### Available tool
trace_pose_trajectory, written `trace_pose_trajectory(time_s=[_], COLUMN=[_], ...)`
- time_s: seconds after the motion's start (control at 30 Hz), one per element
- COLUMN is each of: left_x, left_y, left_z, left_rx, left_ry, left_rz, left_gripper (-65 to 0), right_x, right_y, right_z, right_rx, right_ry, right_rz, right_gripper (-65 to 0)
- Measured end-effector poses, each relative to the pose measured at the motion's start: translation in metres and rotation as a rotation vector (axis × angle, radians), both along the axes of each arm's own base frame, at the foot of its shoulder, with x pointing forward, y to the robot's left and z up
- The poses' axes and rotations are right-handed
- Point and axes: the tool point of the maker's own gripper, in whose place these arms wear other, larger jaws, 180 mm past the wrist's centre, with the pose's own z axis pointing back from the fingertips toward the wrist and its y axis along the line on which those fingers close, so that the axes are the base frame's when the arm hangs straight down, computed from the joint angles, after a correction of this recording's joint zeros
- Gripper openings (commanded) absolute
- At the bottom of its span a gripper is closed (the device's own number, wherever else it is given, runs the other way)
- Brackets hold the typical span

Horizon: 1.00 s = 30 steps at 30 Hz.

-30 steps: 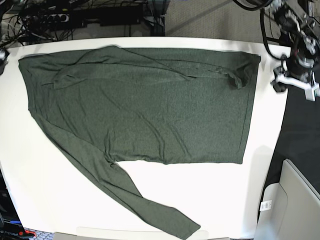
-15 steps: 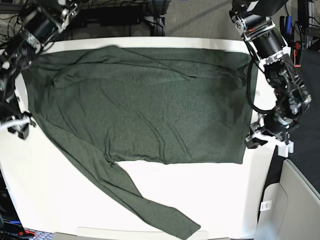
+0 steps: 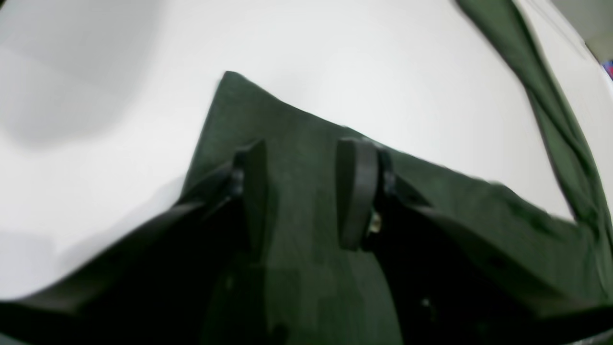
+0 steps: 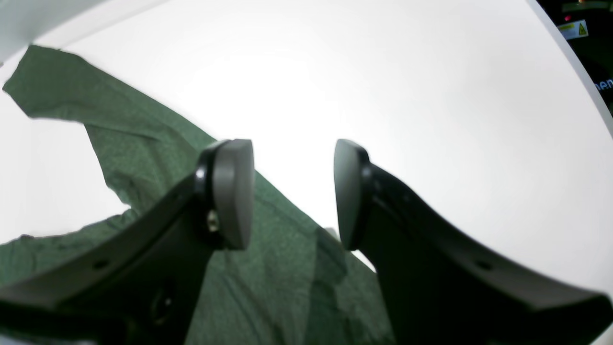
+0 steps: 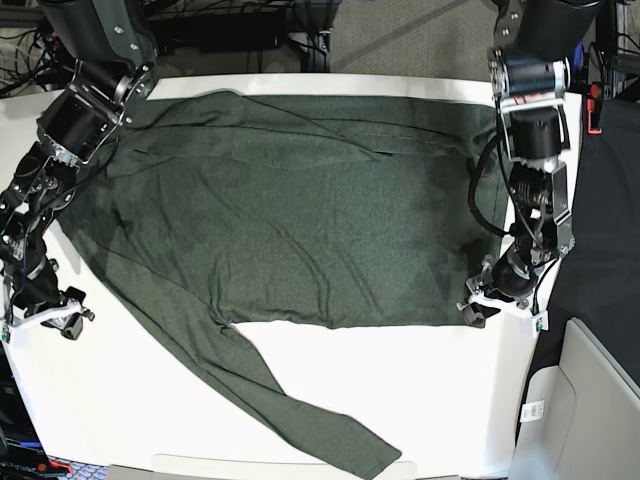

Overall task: Fold the T-shirt properly
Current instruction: 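Release the collar and move both grippers to the shirt's mid-body sides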

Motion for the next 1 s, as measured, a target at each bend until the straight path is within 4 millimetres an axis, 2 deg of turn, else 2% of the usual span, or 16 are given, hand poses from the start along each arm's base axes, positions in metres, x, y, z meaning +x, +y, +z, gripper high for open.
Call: trace_pose_trajectory(time_s=[0.1, 0.2, 0.33, 0.47, 0.7, 0.9, 1.0], left_x=[0.013, 0.017, 0.010, 0.008, 0.010, 0.004, 0.004], left_y=[0.009, 0.017, 0.036, 0.046, 0.033, 0.002, -0.012], left_z=[0.001, -0.007, -0.029, -0.033, -0.035, -0.036, -0.038], left_rx=[-0.014, -0.027, 0.048, 0.099, 0.078, 0.060, 0.103], left_ry=[-0.010, 0.001, 0.092, 0.099, 0.102, 0.092, 0.101], left_rz=[0.038, 0.081, 0.163, 0.217, 0.199, 0.134, 0.074], left_gripper=[-38.6, -38.5, -35.4, -31.7, -31.7, -31.6, -32.6], right_x=[-0.001, -0.002, -0.002, -0.002, -0.002, -0.002, -0.002], right_y=[0.000, 0.000, 0.000, 0.001, 0.001, 0.002, 0.002], right_z=[-0.001, -0.002, -0.004, -0.003, -0.003, -0.004, -0.004], right_rx=[0.000, 0.003, 0.001, 0.006, 0.005, 0.007, 0.007], right_ry=[0.004, 0.005, 0.008, 0.004, 0.005, 0.005, 0.005], right_rz=[-0.001, -0.001, 0.001, 0.004, 0.003, 0.004, 0.004], right_gripper=[-37.7, -37.8, -37.8, -37.8, -37.8, -37.8, -37.8])
